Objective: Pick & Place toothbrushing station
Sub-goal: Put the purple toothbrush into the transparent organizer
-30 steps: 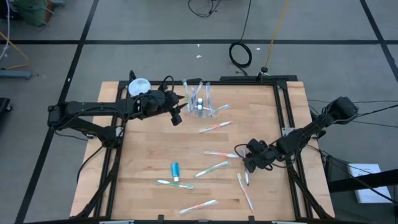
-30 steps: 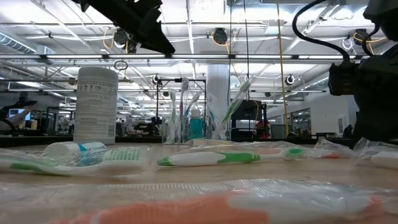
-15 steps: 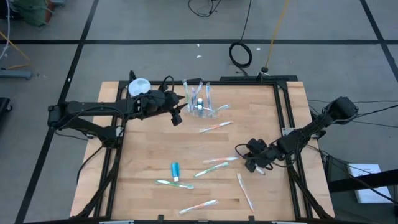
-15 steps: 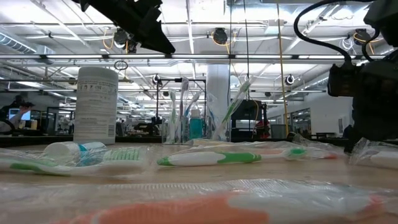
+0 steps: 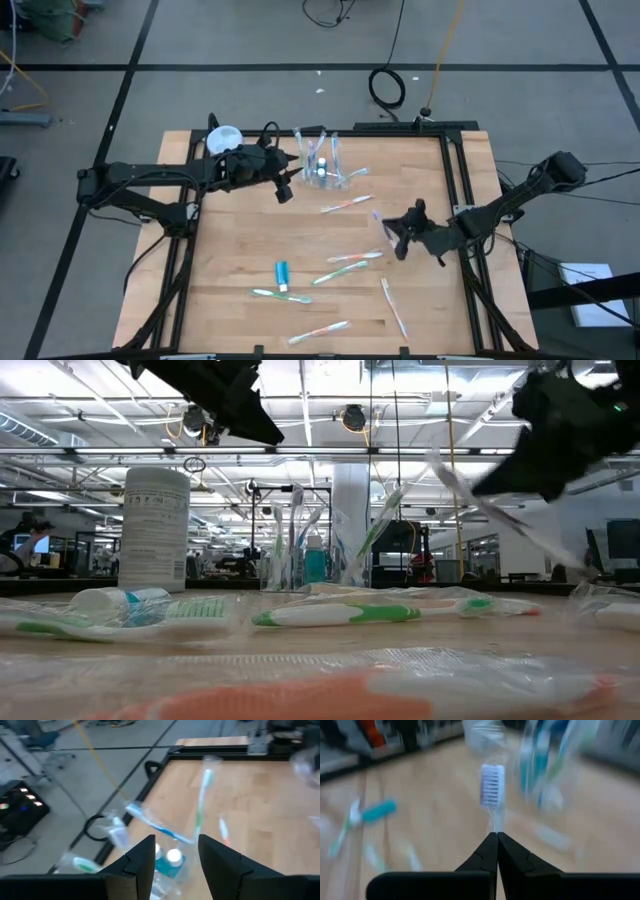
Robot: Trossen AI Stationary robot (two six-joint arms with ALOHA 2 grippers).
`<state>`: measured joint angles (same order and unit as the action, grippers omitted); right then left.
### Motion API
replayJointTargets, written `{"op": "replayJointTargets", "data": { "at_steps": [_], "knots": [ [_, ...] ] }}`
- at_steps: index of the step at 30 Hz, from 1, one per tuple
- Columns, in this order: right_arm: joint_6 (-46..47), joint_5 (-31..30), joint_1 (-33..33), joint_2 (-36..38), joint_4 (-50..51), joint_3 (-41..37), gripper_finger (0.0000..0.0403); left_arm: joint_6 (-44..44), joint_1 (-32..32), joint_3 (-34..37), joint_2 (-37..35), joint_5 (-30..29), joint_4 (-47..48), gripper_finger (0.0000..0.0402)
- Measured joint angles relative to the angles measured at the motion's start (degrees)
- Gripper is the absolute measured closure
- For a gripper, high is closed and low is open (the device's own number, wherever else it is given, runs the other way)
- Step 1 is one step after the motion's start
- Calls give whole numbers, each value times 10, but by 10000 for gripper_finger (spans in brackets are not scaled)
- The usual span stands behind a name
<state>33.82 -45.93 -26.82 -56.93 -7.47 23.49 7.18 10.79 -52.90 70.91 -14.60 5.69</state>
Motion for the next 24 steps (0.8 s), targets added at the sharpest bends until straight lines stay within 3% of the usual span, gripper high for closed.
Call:
{"op": "replayJointTargets", "data": {
  "at_steps": [4, 9, 13, 17, 24],
  "knots": [
    [-165, 5, 38, -7, -170, 0, 403, -13, 0, 0, 0, 64, 0, 250],
    [-339, 69, 86, -26, -400, 1, 403, -35, -8, 0, 4, 162, -3, 250],
    [-423, 142, 120, -40, -533, 1, 403, -35, -30, 0, 13, 172, -32, 250],
    [-455, 204, 146, -53, -596, 1, 403, -43, -57, 0, 46, 173, -99, 250],
    [-457, 222, 164, -57, -609, 1, 403, -47, -96, 0, 179, 173, -245, 250]
  ]
}}
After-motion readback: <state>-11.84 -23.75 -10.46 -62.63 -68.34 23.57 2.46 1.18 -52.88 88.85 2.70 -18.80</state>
